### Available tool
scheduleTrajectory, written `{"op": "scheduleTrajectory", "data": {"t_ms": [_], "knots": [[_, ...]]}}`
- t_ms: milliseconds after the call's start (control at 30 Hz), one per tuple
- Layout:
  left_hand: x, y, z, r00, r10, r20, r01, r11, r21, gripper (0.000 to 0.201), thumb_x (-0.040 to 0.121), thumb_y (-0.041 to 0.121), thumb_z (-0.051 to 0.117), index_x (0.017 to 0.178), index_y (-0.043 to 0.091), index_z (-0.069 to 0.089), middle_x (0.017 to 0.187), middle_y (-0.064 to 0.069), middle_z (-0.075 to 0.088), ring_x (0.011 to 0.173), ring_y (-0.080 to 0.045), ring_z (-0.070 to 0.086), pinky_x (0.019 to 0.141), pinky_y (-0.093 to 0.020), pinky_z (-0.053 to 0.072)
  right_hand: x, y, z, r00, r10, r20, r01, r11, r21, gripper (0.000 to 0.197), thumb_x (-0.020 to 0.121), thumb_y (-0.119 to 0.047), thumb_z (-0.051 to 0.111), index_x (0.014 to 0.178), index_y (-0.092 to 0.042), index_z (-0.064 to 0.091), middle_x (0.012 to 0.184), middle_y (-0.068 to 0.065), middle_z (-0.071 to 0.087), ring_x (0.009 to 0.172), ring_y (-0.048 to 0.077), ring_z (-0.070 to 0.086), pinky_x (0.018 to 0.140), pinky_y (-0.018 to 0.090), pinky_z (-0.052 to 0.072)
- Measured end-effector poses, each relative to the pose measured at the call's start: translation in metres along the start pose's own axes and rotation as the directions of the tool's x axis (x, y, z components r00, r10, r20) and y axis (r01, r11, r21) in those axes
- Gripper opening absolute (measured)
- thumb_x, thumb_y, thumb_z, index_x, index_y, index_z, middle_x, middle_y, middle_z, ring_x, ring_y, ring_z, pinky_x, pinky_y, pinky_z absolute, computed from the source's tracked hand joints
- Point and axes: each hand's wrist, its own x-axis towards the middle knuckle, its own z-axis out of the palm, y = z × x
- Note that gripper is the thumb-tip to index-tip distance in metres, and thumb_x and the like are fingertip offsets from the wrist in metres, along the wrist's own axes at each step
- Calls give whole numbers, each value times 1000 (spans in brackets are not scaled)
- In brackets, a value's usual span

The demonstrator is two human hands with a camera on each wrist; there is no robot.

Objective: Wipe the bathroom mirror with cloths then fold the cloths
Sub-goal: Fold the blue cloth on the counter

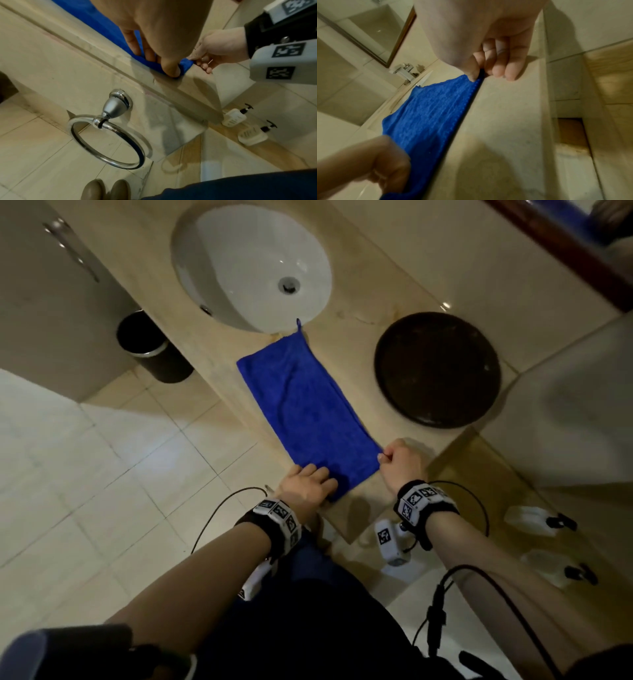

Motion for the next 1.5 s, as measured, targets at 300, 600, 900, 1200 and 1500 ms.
{"op": "scheduleTrajectory", "data": {"t_ms": [300, 600, 900, 1200, 1500], "knots": [[-13, -14, -24, 971, -237, 14, 214, 848, -485, 13, 84, 33, 55, 92, 24, 49, 95, 1, 59, 86, -24, 57, 75, -36, 46, 14, -9, -35, 997, -28, 72, 7, 961, 276, 12, 76, -19, 69, 67, -12, 65, 63, 10, 65, 66, 27, 63, 65, 35, 50], [10, -121, -98, 849, -528, 6, 277, 437, -856, 9, 67, 29, 62, 69, 30, 53, 64, 9, 57, 64, -12, 53, 68, -31, 45, 76, -129, -79, 949, -63, 310, -160, 752, 640, 19, 88, 3, 60, 76, -9, 52, 51, 8, 64, 39, 13, 58, 40, 20, 46], [52, -229, -85, 566, -821, 80, 530, 287, -798, 6, 82, 30, 62, 85, 26, 59, 83, -1, 68, 79, -22, 63, 71, -31, 50, 174, -248, -40, 899, -39, 437, -274, 727, 629, 19, 95, -12, 55, 81, -18, 44, 49, -3, 65, 35, 4, 50, 37, 15, 39], [69, -219, -65, 410, -912, -14, 604, 283, -745, 22, 88, 24, 61, 95, 18, 41, 88, 0, 59, 76, -20, 55, 67, -32, 43, 183, -230, -17, 952, -121, 281, -100, 744, 661, 20, 84, 3, 63, 75, -14, 57, 79, 9, 67, 63, 13, 56, 58, 21, 47], [50, -147, -62, 910, -413, -24, 357, 813, -460, 26, 87, 45, 59, 98, 22, 51, 97, 3, 52, 88, -19, 54, 71, -32, 44, 137, -159, -35, 631, -684, 366, 763, 633, -132, 15, 73, -18, 67, 83, -23, 56, 84, -7, 47, 77, 13, 47, 68, 27, 41]]}}
